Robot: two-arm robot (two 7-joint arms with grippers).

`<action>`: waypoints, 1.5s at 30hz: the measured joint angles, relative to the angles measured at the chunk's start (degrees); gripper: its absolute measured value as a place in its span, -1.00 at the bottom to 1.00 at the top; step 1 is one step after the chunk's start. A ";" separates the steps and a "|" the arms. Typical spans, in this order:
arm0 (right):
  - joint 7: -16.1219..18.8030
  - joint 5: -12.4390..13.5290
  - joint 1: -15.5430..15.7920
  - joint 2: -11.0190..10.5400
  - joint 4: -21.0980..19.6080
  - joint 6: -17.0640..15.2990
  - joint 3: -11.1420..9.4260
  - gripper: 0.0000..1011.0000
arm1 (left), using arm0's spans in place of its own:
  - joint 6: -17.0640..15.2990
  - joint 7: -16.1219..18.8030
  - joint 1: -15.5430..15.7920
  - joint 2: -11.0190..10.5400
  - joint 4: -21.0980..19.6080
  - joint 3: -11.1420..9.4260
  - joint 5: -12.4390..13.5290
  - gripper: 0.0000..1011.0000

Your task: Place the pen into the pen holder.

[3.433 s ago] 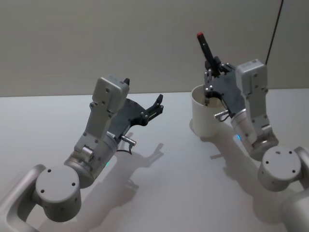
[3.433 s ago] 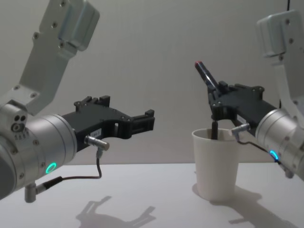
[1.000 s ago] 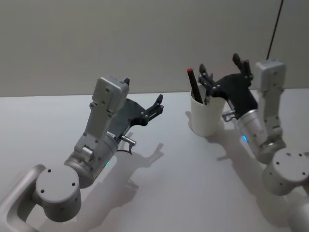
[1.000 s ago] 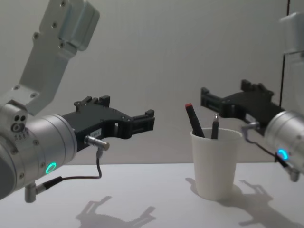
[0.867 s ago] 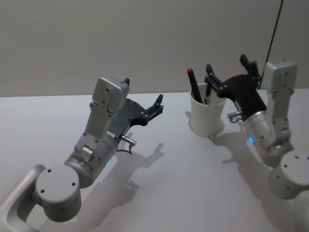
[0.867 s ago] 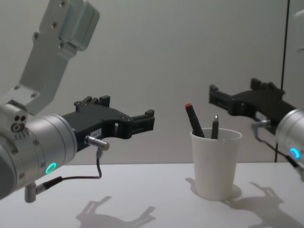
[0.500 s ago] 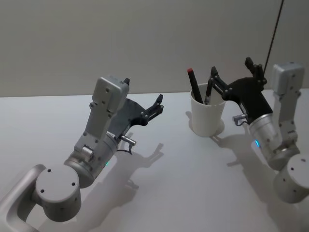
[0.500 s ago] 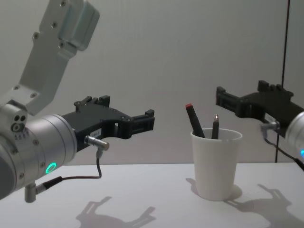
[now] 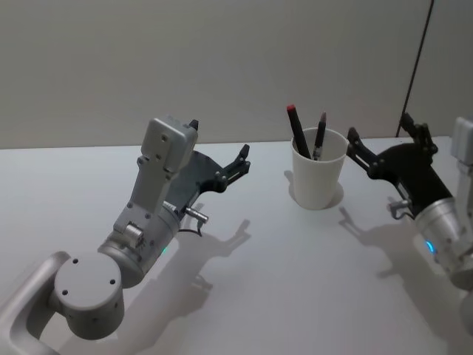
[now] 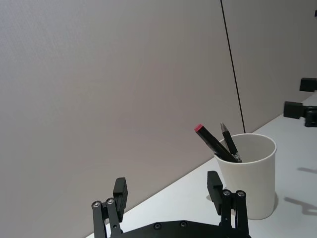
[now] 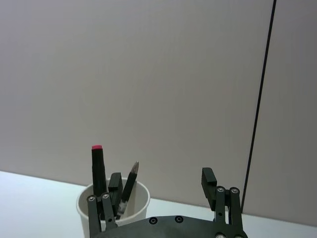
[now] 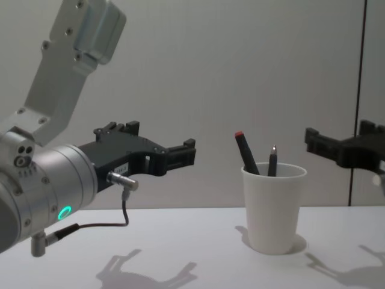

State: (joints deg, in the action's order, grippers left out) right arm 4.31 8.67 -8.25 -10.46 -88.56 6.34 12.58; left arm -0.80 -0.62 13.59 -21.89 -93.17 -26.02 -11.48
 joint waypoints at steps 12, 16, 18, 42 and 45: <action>-0.37 5.55 6.46 -6.31 -9.04 -5.96 0.30 0.98 | 0.00 0.00 0.00 0.00 0.00 0.00 0.00 0.98; -0.46 6.83 7.91 -7.72 -11.08 -7.27 0.36 0.98 | 0.00 0.00 0.00 0.00 0.00 0.00 0.00 0.98; -0.50 7.33 8.52 -8.32 -11.92 -7.81 0.38 0.98 | 0.00 0.00 0.00 0.00 0.00 0.00 0.00 0.98; -0.49 7.80 9.09 -8.88 -12.67 -8.32 0.36 0.98 | 0.00 0.00 0.00 0.00 0.00 0.00 0.00 0.98; -0.48 7.80 9.09 -8.88 -12.67 -8.31 0.36 0.98 | 0.00 0.00 0.00 0.00 0.00 0.00 0.00 0.98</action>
State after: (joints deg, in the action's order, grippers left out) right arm 3.83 16.47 0.84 -19.34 -101.23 -1.97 12.94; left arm -0.80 -0.62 13.59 -21.89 -93.17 -26.03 -11.48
